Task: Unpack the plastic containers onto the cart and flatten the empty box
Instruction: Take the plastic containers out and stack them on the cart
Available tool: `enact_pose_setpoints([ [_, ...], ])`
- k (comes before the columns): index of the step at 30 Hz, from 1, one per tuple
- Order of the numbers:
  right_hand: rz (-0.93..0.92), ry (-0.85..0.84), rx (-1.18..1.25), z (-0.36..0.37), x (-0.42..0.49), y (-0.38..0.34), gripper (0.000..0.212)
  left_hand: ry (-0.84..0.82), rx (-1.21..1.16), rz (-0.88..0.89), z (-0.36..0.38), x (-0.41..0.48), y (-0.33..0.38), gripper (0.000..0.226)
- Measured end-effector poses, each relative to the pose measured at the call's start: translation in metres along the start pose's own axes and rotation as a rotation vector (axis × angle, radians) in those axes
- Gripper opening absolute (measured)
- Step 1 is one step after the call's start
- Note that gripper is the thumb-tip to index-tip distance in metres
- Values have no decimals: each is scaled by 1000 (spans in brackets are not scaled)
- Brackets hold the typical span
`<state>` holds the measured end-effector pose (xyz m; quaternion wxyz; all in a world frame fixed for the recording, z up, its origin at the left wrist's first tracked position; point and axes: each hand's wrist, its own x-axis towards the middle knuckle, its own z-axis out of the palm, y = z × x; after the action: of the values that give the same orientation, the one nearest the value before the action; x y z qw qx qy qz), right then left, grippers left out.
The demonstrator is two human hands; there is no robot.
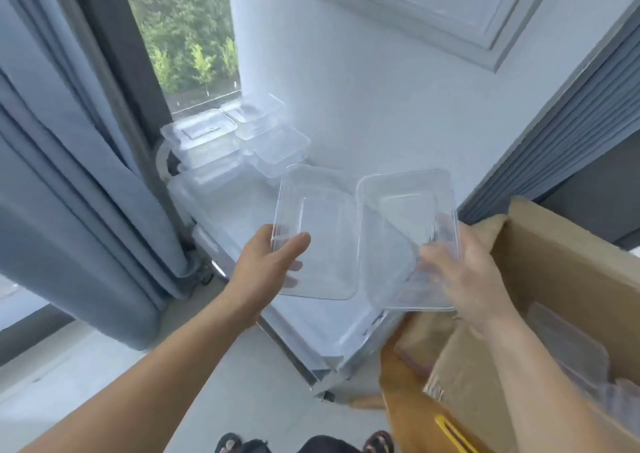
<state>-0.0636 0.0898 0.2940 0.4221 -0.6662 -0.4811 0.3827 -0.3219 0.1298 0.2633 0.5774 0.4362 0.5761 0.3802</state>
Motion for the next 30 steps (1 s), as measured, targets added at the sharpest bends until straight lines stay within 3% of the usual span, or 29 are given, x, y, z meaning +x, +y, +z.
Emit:
enact_pose_setpoints([
  [3,-29,-62,11,65,-1,-18,34,81,-32,-18,-66,-8,-7,53],
  [6,-23,-123,12,114,-6,-33,31,152,-67,-38,-119,-14,-13,42],
  [10,-5,-192,14,163,-1,-42,60,224,-81,-45,-168,-10,-22,37],
  [17,59,-230,79,208,37,-43,74,236,-96,-79,-194,35,-25,26],
  [25,159,-152,146,252,126,-36,61,198,72,-97,-216,138,1,35],
  [28,199,-132,171,267,154,-33,41,197,162,-107,-227,173,4,42],
  [30,228,-111,153,276,168,-29,38,209,180,-136,-236,189,1,46],
])
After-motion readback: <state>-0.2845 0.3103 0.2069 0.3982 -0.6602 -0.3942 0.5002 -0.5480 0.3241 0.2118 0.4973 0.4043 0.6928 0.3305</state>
